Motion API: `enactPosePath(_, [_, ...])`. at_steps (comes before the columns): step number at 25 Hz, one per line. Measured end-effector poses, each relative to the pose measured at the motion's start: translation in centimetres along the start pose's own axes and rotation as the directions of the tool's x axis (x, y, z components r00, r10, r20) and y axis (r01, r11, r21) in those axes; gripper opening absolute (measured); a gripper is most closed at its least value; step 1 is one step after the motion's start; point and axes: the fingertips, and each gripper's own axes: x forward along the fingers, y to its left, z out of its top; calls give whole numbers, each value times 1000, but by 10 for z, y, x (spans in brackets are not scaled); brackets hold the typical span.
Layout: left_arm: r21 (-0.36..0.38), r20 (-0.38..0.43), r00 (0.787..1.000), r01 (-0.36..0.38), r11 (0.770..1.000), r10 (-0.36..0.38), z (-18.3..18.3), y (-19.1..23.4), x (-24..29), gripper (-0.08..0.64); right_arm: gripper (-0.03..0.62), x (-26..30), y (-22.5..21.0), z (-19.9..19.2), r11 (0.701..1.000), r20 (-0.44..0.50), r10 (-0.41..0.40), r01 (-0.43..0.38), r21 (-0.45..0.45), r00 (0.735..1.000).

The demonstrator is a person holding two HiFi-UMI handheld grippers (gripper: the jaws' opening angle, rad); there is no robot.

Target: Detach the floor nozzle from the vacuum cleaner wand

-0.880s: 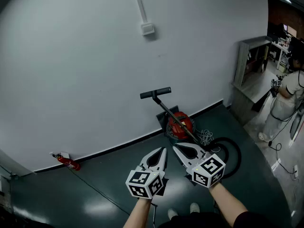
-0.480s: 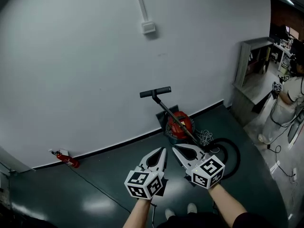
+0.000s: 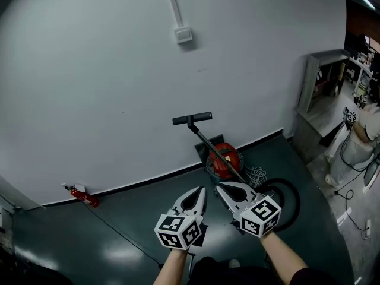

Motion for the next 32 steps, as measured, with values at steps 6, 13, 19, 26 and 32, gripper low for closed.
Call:
enactPosePath(6, [7,-25,1000,-4,1000,4,5,10,29,3,17,15,-28,4,1000,5,4,-4,25,1000])
enactPosePath(13, [-11,-49,999,-9,1000,8,7,49,64,3,17,51,-61,-8,999,-13,-18,19,51,1000])
enactPosePath(19, [-22,-75,997,12,1000,-14,21,89,102,3,18,95,-91,-6,997,-31,-47,49,65,998])
enactPosePath(26, [-46,-114,992,47,998,-52,29,143,143,3,18,150,-124,-10,992,-53,-95,99,75,994])
enactPosePath(32, [-58,-147,985,82,995,-89,31,181,166,3,17,189,-144,-14,987,-70,-136,141,74,988])
